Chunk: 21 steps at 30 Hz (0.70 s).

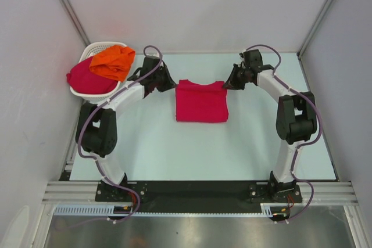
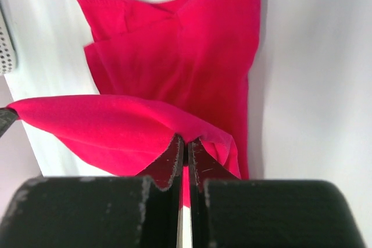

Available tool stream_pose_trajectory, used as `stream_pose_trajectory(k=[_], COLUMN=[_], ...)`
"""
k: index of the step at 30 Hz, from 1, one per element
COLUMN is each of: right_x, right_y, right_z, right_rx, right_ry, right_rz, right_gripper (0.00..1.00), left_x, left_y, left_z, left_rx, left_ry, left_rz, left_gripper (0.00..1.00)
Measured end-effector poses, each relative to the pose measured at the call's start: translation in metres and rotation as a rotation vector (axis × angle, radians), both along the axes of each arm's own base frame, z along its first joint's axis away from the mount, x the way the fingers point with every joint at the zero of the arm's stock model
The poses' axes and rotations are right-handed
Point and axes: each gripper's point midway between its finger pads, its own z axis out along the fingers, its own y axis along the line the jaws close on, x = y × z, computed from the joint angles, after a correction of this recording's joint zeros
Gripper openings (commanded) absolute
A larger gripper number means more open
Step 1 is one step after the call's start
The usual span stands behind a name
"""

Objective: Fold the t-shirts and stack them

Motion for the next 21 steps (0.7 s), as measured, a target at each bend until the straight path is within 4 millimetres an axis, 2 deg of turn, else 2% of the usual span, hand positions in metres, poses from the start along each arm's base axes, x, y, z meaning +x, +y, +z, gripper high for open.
stream_pose_trajectory(k=[6, 14, 21], right_x=[0.022, 0.033, 0.052], right_y=[0.001, 0.002, 0.001], right_z=[0.005, -0.01, -0.02], right_rx=[0.009, 0.006, 0.011], right_ry=[-0.029, -0.011, -0.008], right_rz=[-0.005, -0.008, -0.015], right_gripper=[0.0, 0.0, 0.0], left_x=[0.018, 0.042, 0.057], left_y=[0.002, 0.002, 0.002], left_z=[0.0, -0.002, -0.016], left_rx=[0.004, 0.016, 0.036], left_ry=[-0.016, -0.029, -0.022], left_rz=[0.001, -0.004, -0.018], left_gripper=[0.0, 0.0, 0.0])
